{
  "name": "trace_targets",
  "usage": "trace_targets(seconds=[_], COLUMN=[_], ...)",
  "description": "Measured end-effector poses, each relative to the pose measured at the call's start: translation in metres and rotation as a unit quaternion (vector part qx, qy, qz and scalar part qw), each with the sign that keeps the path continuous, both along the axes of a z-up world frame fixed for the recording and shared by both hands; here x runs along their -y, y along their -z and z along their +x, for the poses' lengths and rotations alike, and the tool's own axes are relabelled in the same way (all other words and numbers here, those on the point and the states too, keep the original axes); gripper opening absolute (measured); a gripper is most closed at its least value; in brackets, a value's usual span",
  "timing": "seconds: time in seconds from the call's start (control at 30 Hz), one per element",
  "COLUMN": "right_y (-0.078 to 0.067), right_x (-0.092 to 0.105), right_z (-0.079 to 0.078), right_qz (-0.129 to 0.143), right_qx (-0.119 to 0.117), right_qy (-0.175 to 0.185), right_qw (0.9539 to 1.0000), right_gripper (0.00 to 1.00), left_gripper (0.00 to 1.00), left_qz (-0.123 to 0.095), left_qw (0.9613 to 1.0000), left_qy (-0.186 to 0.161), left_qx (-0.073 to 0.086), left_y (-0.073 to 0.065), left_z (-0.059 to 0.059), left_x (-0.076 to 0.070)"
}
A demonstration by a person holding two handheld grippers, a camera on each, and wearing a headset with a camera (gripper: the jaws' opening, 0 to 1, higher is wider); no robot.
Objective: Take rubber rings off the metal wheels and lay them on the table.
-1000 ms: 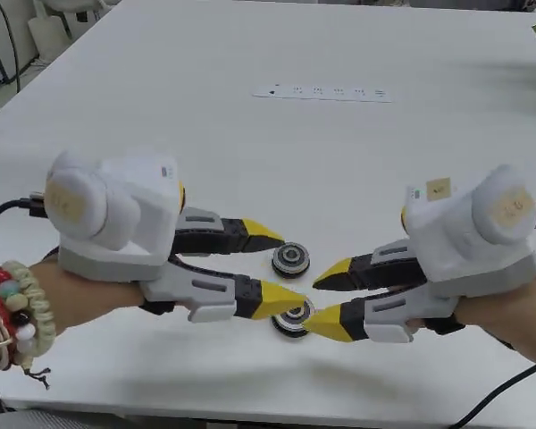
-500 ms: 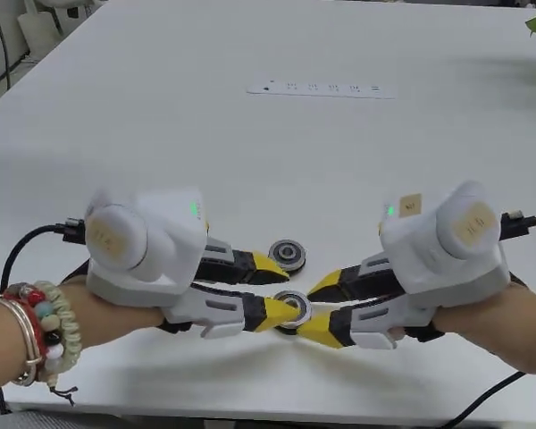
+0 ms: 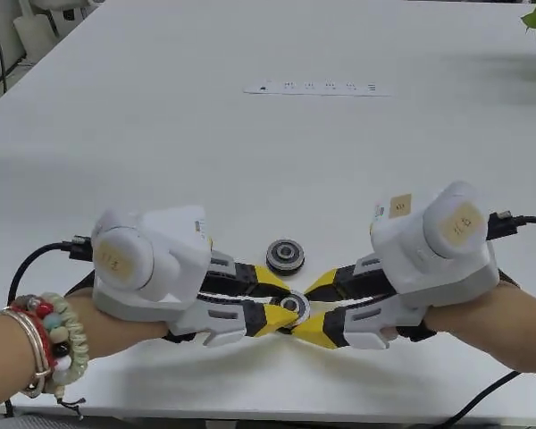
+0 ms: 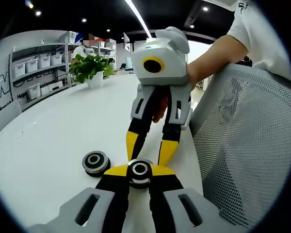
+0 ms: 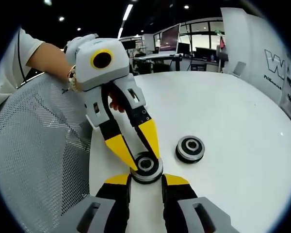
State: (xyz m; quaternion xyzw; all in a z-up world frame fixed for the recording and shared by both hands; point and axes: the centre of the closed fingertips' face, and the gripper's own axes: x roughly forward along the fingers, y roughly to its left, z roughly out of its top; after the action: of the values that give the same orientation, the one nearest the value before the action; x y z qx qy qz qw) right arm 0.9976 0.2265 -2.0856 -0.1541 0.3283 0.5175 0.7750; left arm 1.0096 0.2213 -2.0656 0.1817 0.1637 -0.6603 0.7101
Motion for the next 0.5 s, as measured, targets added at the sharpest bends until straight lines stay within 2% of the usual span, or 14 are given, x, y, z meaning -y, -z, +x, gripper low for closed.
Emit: trace_targets(seconds=[0.5], right_y=[-0.0021], right_x=[0.0012], right_z=[0.0025], right_qz=[0.003], right_qx=[0.002], right_qy=[-0.002], right_qw=[1.0000], right_gripper=[0.20], left_gripper=[0.08], left_qz=[-0.007], left_qw=[1.0000], left_qy=[0.003], left_qx=[0.003], left_y=[-0.0011], left_z=[-0.0013], left_x=[-0.0006])
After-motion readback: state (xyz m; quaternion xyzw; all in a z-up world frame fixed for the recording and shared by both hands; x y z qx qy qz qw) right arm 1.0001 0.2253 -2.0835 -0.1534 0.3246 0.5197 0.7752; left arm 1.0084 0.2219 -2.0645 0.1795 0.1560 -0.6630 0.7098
